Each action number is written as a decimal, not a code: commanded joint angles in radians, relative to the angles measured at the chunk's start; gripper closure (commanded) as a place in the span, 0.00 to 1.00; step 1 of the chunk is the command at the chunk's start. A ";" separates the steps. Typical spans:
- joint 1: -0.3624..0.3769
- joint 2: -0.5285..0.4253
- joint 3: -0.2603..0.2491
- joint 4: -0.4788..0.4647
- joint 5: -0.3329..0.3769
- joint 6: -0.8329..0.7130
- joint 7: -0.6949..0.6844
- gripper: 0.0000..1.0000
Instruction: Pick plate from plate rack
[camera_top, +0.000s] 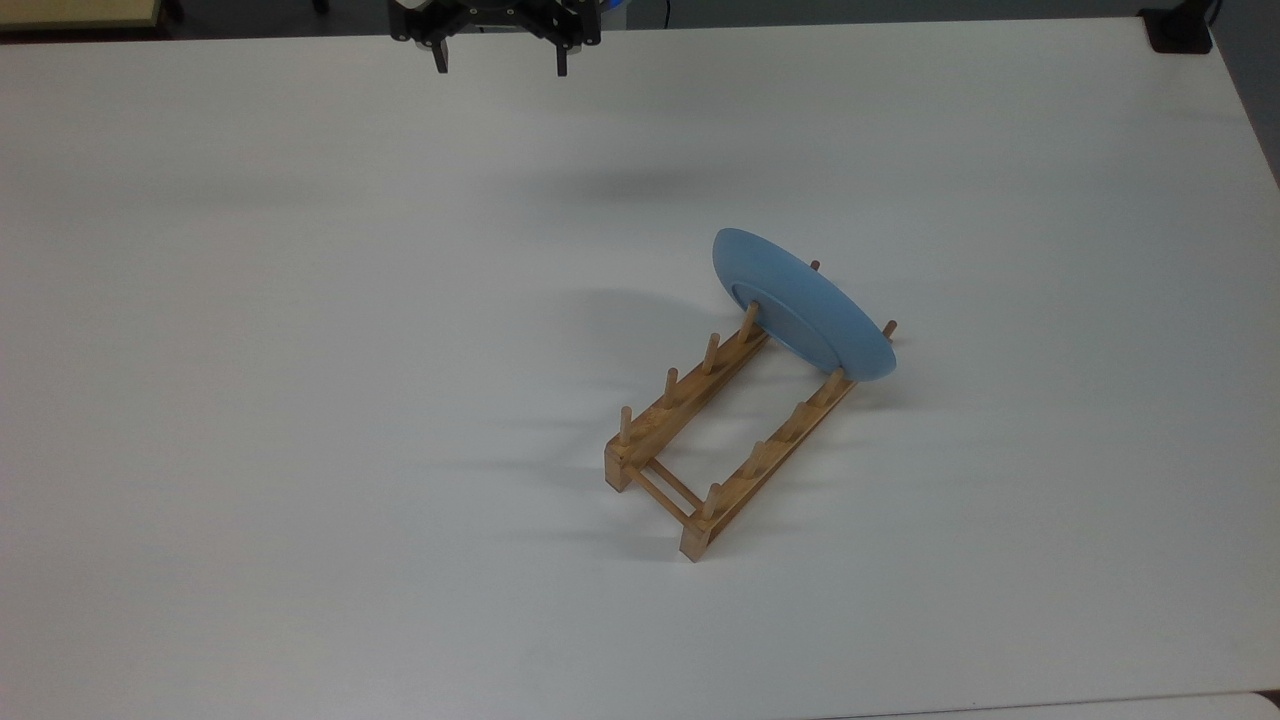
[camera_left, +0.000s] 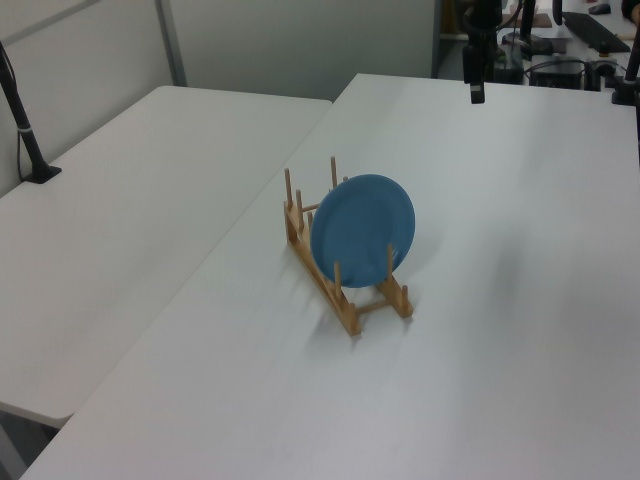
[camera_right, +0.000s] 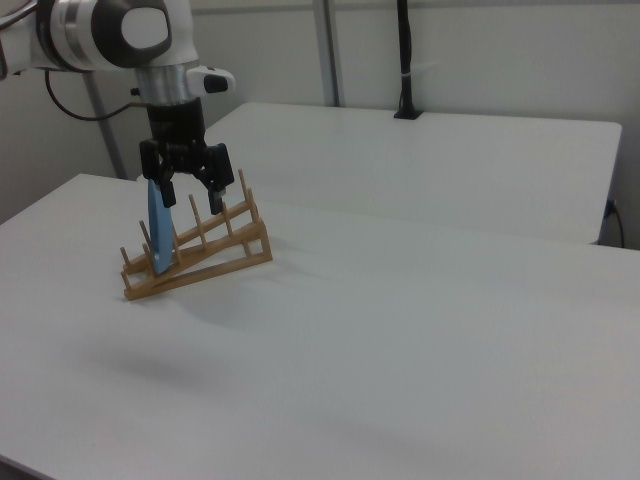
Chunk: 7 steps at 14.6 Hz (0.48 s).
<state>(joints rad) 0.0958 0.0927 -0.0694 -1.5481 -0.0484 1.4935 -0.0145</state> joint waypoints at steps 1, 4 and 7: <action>0.013 -0.022 -0.018 -0.021 0.015 -0.005 -0.019 0.00; 0.013 -0.022 -0.017 -0.021 0.016 -0.010 -0.010 0.00; 0.015 -0.022 -0.017 -0.021 0.018 -0.010 -0.009 0.00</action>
<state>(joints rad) 0.0958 0.0927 -0.0694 -1.5487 -0.0484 1.4935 -0.0145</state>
